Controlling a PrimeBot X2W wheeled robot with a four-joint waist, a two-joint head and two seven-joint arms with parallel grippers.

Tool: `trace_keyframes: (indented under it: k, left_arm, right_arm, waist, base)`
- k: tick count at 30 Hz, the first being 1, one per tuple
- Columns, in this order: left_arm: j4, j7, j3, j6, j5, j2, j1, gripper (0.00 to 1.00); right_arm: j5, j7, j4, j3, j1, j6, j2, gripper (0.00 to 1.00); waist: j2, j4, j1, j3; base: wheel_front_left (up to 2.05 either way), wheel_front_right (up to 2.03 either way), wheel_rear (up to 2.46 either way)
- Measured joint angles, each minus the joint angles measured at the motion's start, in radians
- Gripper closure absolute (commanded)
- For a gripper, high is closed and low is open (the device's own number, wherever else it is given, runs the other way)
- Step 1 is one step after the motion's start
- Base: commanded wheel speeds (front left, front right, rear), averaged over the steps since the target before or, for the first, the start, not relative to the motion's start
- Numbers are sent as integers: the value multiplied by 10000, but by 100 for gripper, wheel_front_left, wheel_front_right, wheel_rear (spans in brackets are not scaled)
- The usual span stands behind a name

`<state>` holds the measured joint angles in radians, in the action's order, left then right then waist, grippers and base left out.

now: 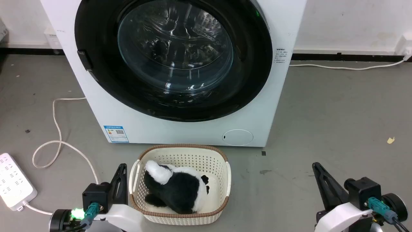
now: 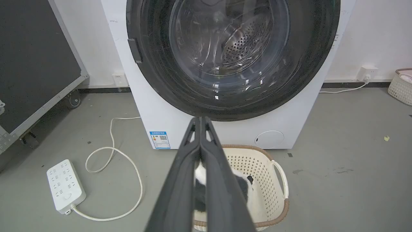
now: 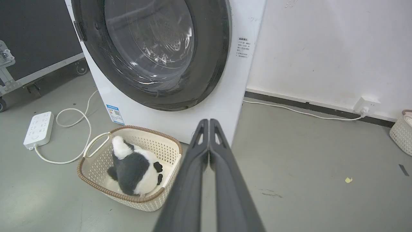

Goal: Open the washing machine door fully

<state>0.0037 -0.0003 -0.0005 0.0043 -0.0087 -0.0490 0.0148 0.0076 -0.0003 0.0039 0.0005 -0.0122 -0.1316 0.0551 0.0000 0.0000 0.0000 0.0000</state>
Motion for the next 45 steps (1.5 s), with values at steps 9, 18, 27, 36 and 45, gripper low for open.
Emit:
trace_keyframes:
  k: [9, 18, 27, 36, 45]
  left_arm:
    - [0, 0, 0, 0, -2, 0, 0, 100]
    - [0, 0, 0, 0, 0, 0, 0, 100]
    - [0, 0, 0, 0, 0, 0, 0, 100]
    - [0, 0, 0, 0, 0, 0, 0, 100]
    - [10, -12, -21, 13, -21, 0, 9, 0]
  right_arm:
    - [0, 0, 0, 0, 0, 0, 0, 100]
    - [0, 0, 0, 0, 0, 0, 0, 100]
    - [0, 0, 0, 0, 0, 0, 0, 100]
    - [0, 0, 0, 0, 0, 0, 0, 100]
    - [23, -15, 4, 13, -5, 0, 2, 0]
  waist:
    - [0, 0, 0, 0]
    - [0, 0, 0, 0]
    - [0, 0, 0, 0]
    - [0, 0, 0, 0]
    - [0, 0, 0, 4]
  base:
    - [0, 0, 0]
    - [0, 0, 0]
    - [0, 0, 0]
    - [0, 0, 0]
    - [0, 0, 0]
